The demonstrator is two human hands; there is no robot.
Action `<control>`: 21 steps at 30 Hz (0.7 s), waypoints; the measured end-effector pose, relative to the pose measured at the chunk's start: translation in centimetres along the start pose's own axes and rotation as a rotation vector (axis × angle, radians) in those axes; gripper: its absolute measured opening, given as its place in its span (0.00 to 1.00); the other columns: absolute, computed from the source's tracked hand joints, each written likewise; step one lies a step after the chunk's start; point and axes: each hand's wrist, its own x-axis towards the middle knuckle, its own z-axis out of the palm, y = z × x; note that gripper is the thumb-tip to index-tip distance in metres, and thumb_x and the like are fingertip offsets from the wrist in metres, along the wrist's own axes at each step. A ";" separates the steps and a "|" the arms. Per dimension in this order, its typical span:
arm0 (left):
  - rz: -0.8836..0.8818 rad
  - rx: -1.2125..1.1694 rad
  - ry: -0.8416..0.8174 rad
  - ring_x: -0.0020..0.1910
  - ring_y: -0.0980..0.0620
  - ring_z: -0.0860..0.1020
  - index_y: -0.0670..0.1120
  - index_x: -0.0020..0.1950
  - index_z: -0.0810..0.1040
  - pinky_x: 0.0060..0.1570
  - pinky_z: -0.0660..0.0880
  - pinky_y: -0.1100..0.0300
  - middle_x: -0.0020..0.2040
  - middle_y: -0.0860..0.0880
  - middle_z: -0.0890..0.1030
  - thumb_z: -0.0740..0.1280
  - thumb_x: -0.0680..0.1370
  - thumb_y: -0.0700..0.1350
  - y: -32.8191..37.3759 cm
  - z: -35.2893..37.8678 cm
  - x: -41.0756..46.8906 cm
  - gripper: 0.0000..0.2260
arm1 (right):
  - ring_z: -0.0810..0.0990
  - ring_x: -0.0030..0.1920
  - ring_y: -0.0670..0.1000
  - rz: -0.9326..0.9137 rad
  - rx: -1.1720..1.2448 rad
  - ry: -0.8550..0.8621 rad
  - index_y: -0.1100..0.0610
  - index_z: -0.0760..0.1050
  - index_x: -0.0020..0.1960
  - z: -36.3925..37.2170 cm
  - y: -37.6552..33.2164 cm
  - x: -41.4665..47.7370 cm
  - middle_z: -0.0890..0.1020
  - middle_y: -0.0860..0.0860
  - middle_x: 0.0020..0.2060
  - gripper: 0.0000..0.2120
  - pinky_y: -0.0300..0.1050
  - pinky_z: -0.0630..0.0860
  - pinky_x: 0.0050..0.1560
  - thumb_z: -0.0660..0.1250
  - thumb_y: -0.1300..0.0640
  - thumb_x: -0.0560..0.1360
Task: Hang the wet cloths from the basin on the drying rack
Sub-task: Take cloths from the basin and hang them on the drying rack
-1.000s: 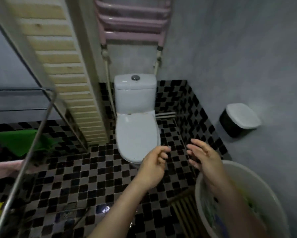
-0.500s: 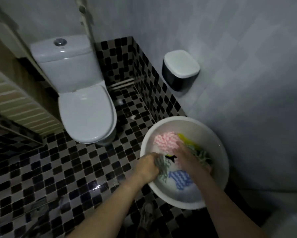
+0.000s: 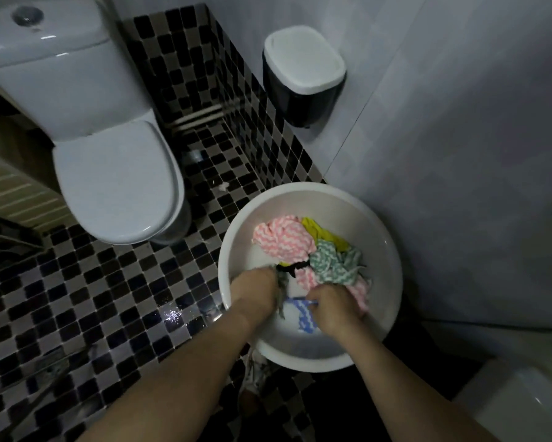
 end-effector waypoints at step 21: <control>0.008 -1.807 -0.184 0.42 0.48 0.84 0.40 0.53 0.80 0.43 0.81 0.56 0.45 0.43 0.85 0.68 0.75 0.38 -0.5 -5.4 -5.4 0.07 | 0.82 0.51 0.60 -0.054 1.811 -0.146 0.66 0.75 0.61 -7.9 -2.6 -4.4 0.82 0.63 0.52 0.14 0.51 0.82 0.50 0.63 0.67 0.75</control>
